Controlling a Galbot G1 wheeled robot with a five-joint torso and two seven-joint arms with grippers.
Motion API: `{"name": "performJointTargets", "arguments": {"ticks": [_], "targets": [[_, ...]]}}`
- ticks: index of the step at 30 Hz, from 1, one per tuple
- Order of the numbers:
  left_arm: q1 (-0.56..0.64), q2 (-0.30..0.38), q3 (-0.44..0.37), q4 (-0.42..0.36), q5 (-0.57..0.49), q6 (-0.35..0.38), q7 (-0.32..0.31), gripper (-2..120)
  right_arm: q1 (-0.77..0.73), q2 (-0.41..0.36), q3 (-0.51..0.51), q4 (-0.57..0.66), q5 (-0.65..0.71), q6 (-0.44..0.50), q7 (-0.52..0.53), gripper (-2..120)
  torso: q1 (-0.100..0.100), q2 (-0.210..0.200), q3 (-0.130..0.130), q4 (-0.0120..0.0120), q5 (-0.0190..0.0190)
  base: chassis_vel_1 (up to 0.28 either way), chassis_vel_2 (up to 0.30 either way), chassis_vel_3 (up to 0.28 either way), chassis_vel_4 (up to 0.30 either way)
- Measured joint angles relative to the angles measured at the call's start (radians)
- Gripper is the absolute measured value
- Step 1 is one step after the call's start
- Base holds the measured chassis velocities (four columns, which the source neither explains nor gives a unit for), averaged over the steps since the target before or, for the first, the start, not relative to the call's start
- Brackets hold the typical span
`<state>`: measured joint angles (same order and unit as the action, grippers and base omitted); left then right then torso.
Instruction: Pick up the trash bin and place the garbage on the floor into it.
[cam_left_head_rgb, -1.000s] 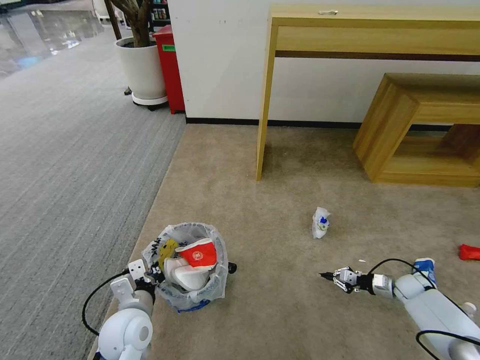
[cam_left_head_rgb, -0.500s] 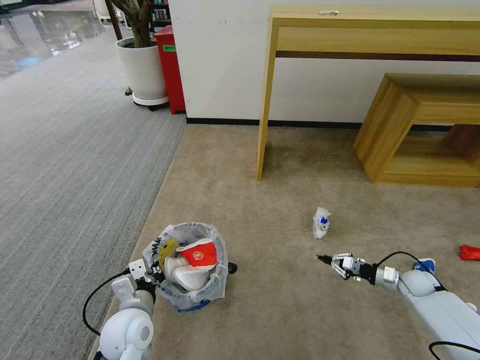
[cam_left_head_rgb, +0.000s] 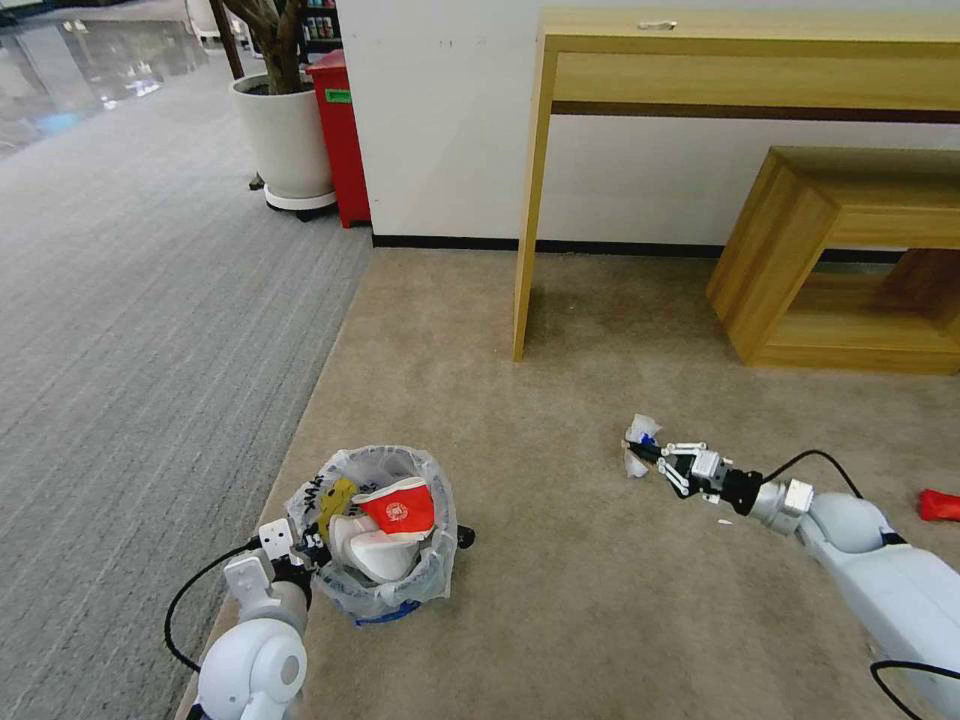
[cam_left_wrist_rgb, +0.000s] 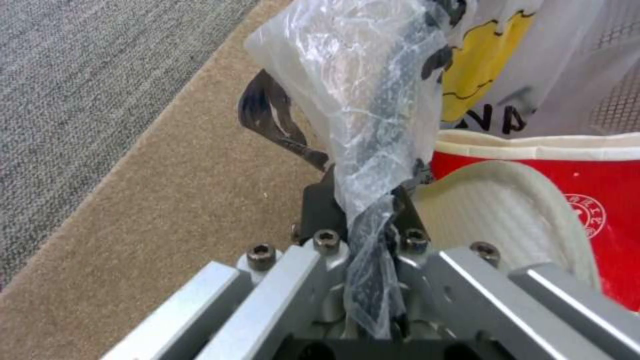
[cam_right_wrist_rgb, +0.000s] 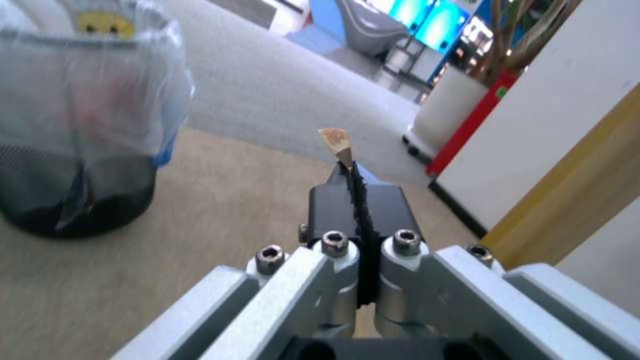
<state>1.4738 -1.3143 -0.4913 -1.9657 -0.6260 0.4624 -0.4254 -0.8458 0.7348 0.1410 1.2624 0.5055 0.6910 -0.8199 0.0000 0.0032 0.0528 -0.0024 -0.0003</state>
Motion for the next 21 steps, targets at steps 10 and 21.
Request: {"name": "performJointTargets", "arguments": {"ticks": [10, 21], "targets": [[-0.002, 0.003, 0.006, -0.001, 0.004, 0.004, -0.001, 0, -0.004, -0.055, 0.005, 0.140, 0.066, -0.036, 0.048, 0, 0.000, 0.000, 0.000, 0.0000, 0.0003, 0.000, 0.000, 0.000, 0.000], [-0.005, 0.007, 0.013, -0.002, 0.009, 0.009, -0.001, 0, 0.001, -0.075, -0.046, 0.309, 0.171, -0.081, 0.144, 0, 0.000, 0.000, 0.000, 0.0001, 0.0003, 0.000, 0.000, 0.000, 0.000]]}}
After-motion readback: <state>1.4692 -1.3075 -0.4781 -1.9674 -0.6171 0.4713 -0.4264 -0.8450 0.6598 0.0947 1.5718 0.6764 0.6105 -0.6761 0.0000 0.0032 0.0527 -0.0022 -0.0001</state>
